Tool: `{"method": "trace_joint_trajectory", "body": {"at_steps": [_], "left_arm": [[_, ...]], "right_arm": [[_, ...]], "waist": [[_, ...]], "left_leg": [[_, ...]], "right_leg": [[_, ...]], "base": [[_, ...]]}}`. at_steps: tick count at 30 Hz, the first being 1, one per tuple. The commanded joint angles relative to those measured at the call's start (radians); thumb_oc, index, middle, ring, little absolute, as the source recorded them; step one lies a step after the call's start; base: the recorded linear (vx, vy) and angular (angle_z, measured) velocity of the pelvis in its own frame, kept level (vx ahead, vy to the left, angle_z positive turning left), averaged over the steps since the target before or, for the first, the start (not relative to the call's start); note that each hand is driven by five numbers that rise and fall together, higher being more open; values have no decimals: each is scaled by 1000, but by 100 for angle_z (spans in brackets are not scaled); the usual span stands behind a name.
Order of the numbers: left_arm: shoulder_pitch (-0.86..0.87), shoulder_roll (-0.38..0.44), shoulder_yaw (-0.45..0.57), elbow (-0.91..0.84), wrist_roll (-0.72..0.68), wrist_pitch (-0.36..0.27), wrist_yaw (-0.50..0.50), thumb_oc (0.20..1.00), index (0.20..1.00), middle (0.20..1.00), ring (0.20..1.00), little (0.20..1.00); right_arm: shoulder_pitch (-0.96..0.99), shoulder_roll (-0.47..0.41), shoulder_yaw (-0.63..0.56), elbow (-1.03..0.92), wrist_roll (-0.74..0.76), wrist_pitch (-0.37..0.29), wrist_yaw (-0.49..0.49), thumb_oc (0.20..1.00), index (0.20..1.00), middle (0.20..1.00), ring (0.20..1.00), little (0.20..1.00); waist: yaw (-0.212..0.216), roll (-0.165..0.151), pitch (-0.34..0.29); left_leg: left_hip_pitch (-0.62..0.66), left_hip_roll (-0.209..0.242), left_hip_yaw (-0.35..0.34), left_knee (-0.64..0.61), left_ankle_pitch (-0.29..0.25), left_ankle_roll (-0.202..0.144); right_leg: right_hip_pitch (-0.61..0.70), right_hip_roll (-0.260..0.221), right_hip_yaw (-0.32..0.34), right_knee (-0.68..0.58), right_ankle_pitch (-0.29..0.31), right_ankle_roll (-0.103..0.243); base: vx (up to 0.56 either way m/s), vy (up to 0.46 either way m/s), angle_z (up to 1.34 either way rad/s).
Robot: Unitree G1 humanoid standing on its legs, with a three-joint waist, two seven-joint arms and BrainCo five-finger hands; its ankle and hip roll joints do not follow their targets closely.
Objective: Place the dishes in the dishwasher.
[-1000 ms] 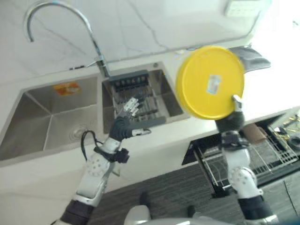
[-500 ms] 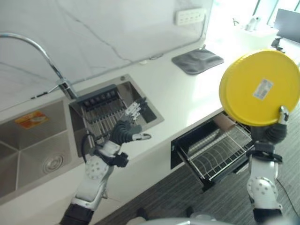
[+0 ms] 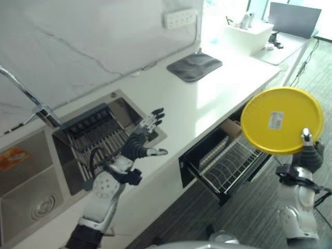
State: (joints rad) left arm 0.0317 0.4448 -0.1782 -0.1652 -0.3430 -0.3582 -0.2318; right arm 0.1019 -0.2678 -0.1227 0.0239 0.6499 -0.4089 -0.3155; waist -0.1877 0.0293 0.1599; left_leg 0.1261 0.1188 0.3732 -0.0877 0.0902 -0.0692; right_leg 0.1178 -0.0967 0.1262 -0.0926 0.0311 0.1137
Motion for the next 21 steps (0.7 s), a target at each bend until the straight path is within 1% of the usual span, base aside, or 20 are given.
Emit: {"method": "trace_joint_trajectory", "body": {"at_steps": [1,7,11,14,16,18,21], "left_arm": [[-67,18,8,15,-39,-84,-2,1000,1000,1000,1000,1000],[-72,24,5,34,-50,-89,-26,1000,1000,1000,1000,1000],[-74,27,0,44,-62,-82,-56,1000,1000,1000,1000,1000],[-76,26,-6,48,-63,-80,-62,1000,1000,1000,1000,1000],[-83,28,-23,50,-66,-77,-70,1000,1000,1000,1000,1000],[-87,25,-36,54,-68,-70,-91,1000,1000,1000,1000,1000],[-89,28,-57,56,-81,-46,-156,1000,1000,1000,1000,1000]], "right_arm": [[-48,-11,-18,-59,-15,-98,-3,200,200,200,200,200],[-43,10,1,25,28,-70,29,200,200,200,200,200],[-59,20,29,88,52,-53,64,200,200,200,200,200],[-70,23,45,106,65,-48,62,200,200,200,200,200],[-91,26,64,139,84,-43,54,200,200,200,200,200],[-113,29,76,167,91,-44,43,200,200,200,200,200],[-136,24,76,193,105,-39,33,200,200,200,200,200]], "waist": [[6,15,-10],[9,24,-14],[25,32,-17],[31,33,-18],[43,37,-17],[53,39,-16],[61,42,-12]], "left_leg": [[64,-4,-96,72,-171,22],[77,-10,-103,65,-175,26],[80,-15,-118,66,-177,29],[80,-16,-124,67,-177,29],[78,-19,-134,71,-180,31],[76,-22,-140,74,-182,33],[73,-24,-142,79,-185,34]], "right_leg": [[-12,-11,-103,49,-49,10],[-5,-16,-105,49,-49,11],[0,-18,-113,51,-49,10],[1,-19,-115,53,-50,8],[3,-22,-123,54,-52,7],[4,-24,-129,56,-53,7],[2,-28,-137,56,-51,9]], "base": [[0,0,0],[17,-8,1],[43,-19,1],[41,-14,1],[67,-20,3],[58,-16,6],[25,-9,11]]}}
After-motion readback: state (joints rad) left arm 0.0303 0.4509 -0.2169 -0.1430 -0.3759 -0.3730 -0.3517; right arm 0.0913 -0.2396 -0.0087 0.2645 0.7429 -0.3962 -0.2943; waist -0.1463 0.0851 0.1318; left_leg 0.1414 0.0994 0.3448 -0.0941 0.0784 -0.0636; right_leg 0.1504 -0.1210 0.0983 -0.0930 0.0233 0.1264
